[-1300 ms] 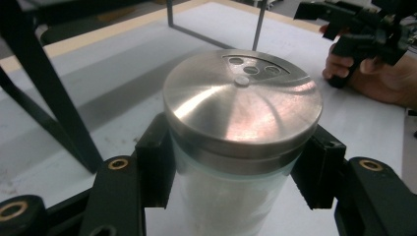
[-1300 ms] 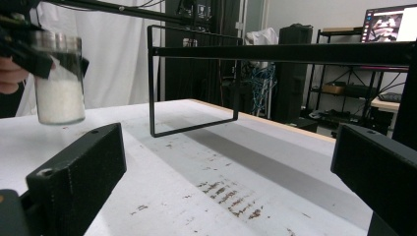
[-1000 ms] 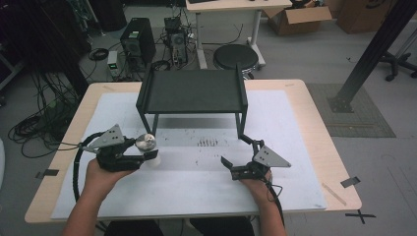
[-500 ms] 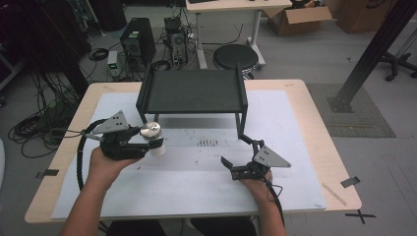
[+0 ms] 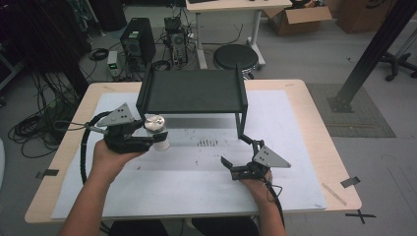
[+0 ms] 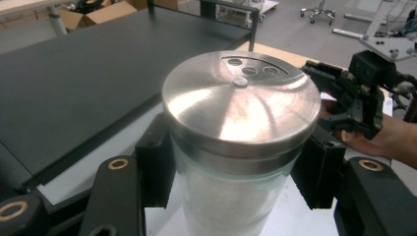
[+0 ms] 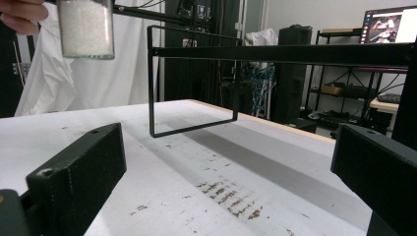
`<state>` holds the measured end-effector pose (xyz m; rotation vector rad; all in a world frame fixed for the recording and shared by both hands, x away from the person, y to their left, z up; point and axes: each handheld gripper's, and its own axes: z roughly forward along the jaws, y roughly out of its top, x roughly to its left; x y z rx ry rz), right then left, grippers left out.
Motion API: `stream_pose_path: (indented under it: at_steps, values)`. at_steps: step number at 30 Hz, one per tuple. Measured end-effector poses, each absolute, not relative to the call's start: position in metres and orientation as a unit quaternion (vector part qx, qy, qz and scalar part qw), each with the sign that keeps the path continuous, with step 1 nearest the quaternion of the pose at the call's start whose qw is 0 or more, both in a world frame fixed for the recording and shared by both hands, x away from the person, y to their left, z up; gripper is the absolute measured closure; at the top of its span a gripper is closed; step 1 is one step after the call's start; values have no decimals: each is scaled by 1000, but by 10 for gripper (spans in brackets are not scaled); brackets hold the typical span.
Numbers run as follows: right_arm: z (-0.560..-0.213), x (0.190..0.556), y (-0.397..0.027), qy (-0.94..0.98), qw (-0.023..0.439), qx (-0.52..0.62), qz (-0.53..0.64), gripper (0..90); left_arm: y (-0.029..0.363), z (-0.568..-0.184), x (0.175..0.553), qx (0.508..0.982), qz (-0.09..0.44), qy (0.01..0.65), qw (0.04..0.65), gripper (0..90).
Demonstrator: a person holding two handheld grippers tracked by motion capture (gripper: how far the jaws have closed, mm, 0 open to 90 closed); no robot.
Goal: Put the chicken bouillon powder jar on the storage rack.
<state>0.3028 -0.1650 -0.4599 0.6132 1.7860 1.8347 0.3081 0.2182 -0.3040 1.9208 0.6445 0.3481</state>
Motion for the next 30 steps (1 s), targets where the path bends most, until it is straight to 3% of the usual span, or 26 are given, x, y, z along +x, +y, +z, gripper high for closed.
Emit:
stream_pose_path:
  at_steps: [30]
  values:
    - [-460, 303, -165, 658, 253, 226, 673, 0, 208, -293, 359, 762, 156, 336, 530, 433]
